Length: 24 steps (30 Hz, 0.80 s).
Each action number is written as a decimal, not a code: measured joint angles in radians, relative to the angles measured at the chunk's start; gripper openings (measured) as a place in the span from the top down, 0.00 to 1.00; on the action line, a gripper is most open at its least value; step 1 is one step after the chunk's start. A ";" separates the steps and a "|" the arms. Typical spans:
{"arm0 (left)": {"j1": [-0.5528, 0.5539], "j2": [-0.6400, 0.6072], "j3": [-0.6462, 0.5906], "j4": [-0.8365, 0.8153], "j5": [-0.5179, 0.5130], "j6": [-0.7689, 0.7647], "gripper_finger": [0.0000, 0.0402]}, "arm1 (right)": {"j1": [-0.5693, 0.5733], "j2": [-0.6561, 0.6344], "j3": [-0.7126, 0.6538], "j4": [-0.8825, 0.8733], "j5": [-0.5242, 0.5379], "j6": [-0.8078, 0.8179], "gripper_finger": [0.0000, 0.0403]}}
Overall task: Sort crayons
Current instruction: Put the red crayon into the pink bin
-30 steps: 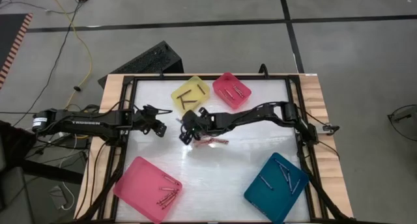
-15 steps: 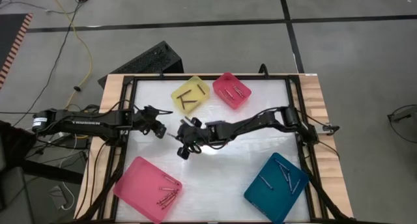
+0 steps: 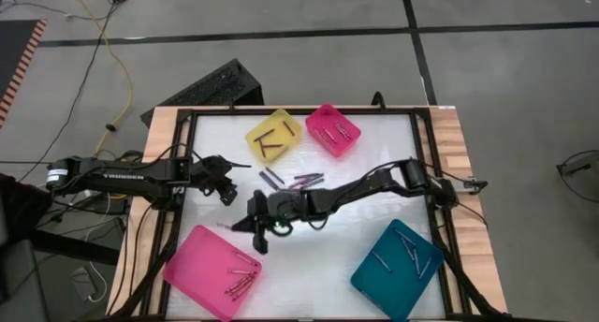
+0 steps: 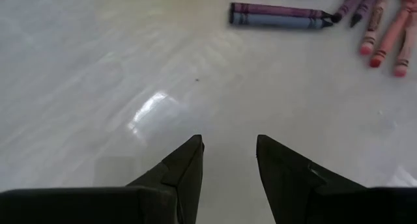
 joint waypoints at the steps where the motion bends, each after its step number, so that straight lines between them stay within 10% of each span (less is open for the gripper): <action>1: 0.000 0.000 0.000 -0.001 0.004 0.007 0.67 | 0.009 0.020 0.015 0.008 0.000 0.012 1.00; 24: 0.000 0.000 0.000 -0.001 0.022 -0.079 0.67 | 0.155 0.229 0.247 -0.193 -0.066 0.071 1.00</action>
